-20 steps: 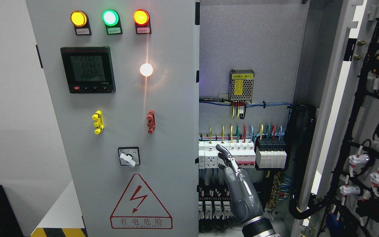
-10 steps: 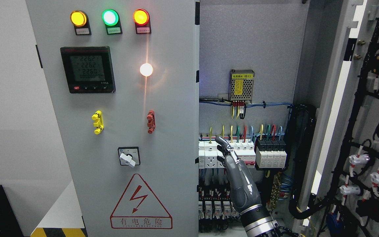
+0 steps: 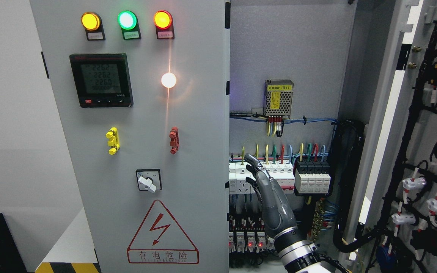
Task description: Open door with both hands
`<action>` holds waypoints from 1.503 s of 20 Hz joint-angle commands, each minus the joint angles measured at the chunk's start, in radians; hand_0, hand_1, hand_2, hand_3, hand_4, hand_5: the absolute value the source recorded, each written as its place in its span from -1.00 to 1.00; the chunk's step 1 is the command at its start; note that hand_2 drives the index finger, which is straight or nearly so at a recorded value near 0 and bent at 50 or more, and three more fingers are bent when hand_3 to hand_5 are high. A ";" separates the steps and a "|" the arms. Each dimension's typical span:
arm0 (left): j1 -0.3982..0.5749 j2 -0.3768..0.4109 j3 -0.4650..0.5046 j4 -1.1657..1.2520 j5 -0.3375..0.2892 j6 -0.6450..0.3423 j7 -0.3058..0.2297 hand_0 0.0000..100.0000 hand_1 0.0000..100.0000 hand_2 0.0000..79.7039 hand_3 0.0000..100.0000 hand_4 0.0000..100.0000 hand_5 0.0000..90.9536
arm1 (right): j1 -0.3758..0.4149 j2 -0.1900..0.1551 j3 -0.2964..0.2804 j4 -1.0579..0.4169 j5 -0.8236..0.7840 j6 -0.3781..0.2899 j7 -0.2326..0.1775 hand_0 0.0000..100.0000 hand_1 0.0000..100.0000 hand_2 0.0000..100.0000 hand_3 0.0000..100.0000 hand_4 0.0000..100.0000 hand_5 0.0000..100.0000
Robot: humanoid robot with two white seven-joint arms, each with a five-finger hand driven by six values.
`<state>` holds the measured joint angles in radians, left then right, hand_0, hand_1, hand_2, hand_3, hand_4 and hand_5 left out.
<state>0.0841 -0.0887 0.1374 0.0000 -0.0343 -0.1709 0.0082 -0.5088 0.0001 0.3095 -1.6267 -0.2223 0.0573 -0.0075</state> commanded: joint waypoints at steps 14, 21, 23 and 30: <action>-0.001 -0.002 -0.041 -0.018 0.004 -0.013 0.003 -1.00 -1.00 -1.00 -1.00 -1.00 -1.00 | -0.085 -0.040 -0.006 0.090 -0.086 0.045 0.090 -0.62 -1.00 -1.00 -1.00 -1.00 -1.00; -0.001 -0.002 -0.042 -0.018 0.004 -0.013 0.003 -1.00 -1.00 -1.00 -1.00 -1.00 -1.00 | -0.099 -0.058 -0.004 0.108 -0.127 0.068 0.092 -0.62 -1.00 -1.00 -1.00 -1.00 -1.00; -0.001 -0.003 -0.042 -0.018 0.004 -0.013 0.003 -1.00 -1.00 -1.00 -1.00 -1.00 -1.00 | -0.100 -0.058 -0.003 0.114 -0.149 0.076 0.092 -0.62 -1.00 -1.00 -1.00 -1.00 -1.00; -0.003 -0.003 -0.042 -0.018 0.004 -0.013 0.003 -1.00 -1.00 -1.00 -1.00 -1.00 -1.00 | -0.122 -0.060 -0.006 0.126 -0.154 0.084 0.104 -0.62 -1.00 -1.00 -1.00 -1.00 -1.00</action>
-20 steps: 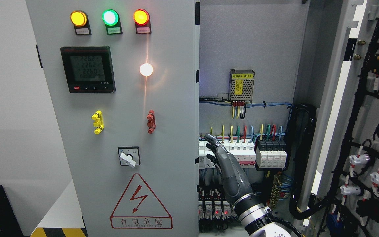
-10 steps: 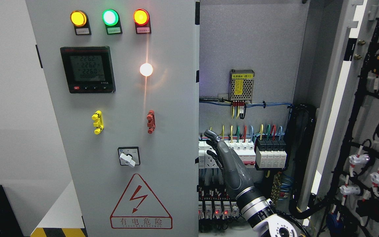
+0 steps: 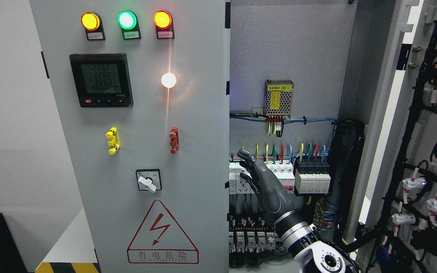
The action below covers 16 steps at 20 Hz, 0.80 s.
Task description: Open door with both hands
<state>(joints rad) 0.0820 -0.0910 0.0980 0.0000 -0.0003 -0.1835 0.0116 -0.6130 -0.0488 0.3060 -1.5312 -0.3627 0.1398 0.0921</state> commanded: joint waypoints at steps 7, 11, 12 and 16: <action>-0.001 -0.001 -0.003 -0.018 -0.030 -0.001 -0.001 -1.00 -1.00 -1.00 -1.00 -1.00 -1.00 | -0.036 -0.011 -0.002 0.046 -0.013 0.003 0.060 -0.62 -1.00 -1.00 -1.00 -1.00 -1.00; -0.001 -0.001 -0.003 -0.018 -0.030 -0.001 -0.001 -1.00 -1.00 -1.00 -1.00 -1.00 -1.00 | -0.048 -0.011 -0.001 0.077 -0.028 0.003 0.061 -0.62 -1.00 -1.00 -1.00 -1.00 -1.00; -0.001 -0.001 -0.003 -0.018 -0.030 -0.001 -0.001 -1.00 -1.00 -1.00 -1.00 -1.00 -1.00 | -0.050 -0.011 -0.001 0.079 -0.059 0.003 0.061 -0.62 -1.00 -1.00 -1.00 -1.00 -1.00; -0.001 -0.001 -0.003 -0.018 -0.030 -0.001 -0.001 -1.00 -1.00 -1.00 -1.00 -1.00 -1.00 | -0.065 -0.026 0.001 0.089 -0.119 0.006 0.061 -0.62 -1.00 -1.00 -1.00 -1.00 -1.00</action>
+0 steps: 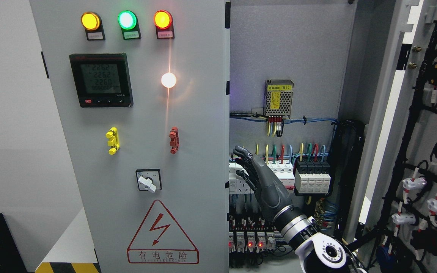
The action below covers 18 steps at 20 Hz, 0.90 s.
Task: Open door with both hands
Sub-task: 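Pull the lamp door edge toward the robot with the right hand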
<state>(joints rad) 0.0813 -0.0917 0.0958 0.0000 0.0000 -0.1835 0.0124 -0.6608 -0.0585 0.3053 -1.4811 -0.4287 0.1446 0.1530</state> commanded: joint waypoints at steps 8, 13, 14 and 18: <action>0.000 0.000 -0.001 -0.018 -0.031 -0.001 -0.002 -1.00 -1.00 -1.00 -1.00 -1.00 -1.00 | -0.036 -0.035 0.000 0.071 -0.054 0.000 0.082 -0.62 -1.00 -1.00 -1.00 -1.00 -1.00; 0.000 0.000 -0.001 -0.018 -0.031 -0.001 -0.002 -1.00 -1.00 -1.00 -1.00 -1.00 -1.00 | -0.054 -0.038 -0.002 0.091 -0.056 0.000 0.094 -0.62 -1.00 -1.00 -1.00 -1.00 -1.00; 0.000 0.000 -0.001 -0.018 -0.031 -0.001 -0.002 -1.00 -1.00 -1.00 -1.00 -1.00 -1.00 | -0.057 -0.038 -0.002 0.094 -0.056 0.000 0.102 -0.62 -1.00 -1.00 -1.00 -1.00 -1.00; 0.000 0.000 -0.001 -0.018 -0.031 -0.001 -0.002 -1.00 -1.00 -1.00 -1.00 -1.00 -1.00 | -0.060 -0.037 -0.002 0.107 -0.058 0.000 0.160 -0.62 -1.00 -1.00 -1.00 -1.00 -1.00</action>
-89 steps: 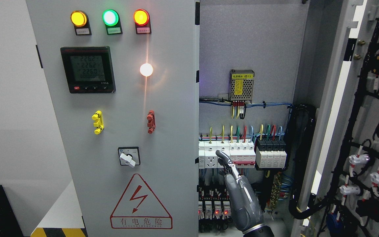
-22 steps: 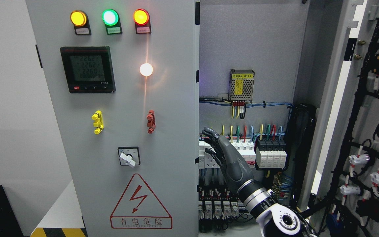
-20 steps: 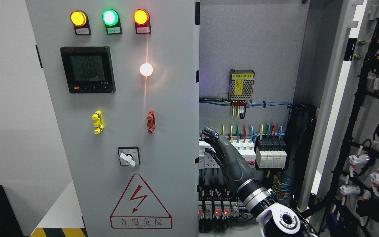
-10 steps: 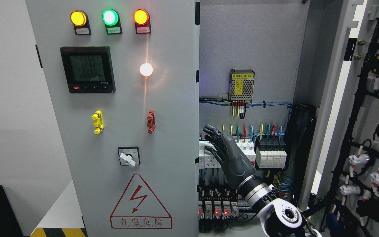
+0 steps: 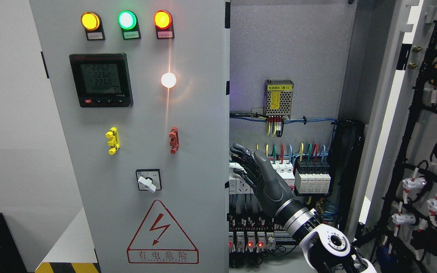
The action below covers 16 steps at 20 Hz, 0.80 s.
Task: Open door with both hands
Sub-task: 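Pull the lamp door edge toward the robot with the right hand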
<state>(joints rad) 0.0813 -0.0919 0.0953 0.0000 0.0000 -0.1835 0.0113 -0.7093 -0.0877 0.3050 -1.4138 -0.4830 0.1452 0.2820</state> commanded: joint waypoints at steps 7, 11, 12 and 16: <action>0.000 0.000 0.000 -0.018 -0.031 -0.001 -0.001 -1.00 -1.00 -1.00 -1.00 -1.00 -1.00 | -0.018 -0.007 -0.001 0.050 -0.031 -0.001 0.046 -0.62 -1.00 -1.00 -1.00 -1.00 -1.00; -0.001 0.000 0.000 -0.018 -0.031 -0.001 -0.001 -1.00 -1.00 -1.00 -1.00 -1.00 -1.00 | -0.026 -0.009 -0.001 0.055 -0.082 -0.001 0.046 -0.62 -1.00 -1.00 -1.00 -1.00 -1.00; -0.003 0.000 0.000 -0.018 -0.031 -0.001 -0.001 -1.00 -1.00 -1.00 -1.00 -1.00 -1.00 | -0.026 -0.009 -0.001 0.056 -0.082 -0.001 0.048 -0.62 -1.00 -1.00 -1.00 -1.00 -1.00; -0.003 0.000 0.000 -0.018 -0.031 -0.001 -0.001 -1.00 -1.00 -1.00 -1.00 -1.00 -1.00 | -0.030 -0.009 -0.001 0.068 -0.085 -0.001 0.048 -0.62 -1.00 -1.00 -1.00 -1.00 -1.00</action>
<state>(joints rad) 0.0794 -0.0920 0.0952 0.0000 0.0000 -0.1837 0.0112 -0.7328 -0.0940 0.3040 -1.3721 -0.5491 0.1449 0.3293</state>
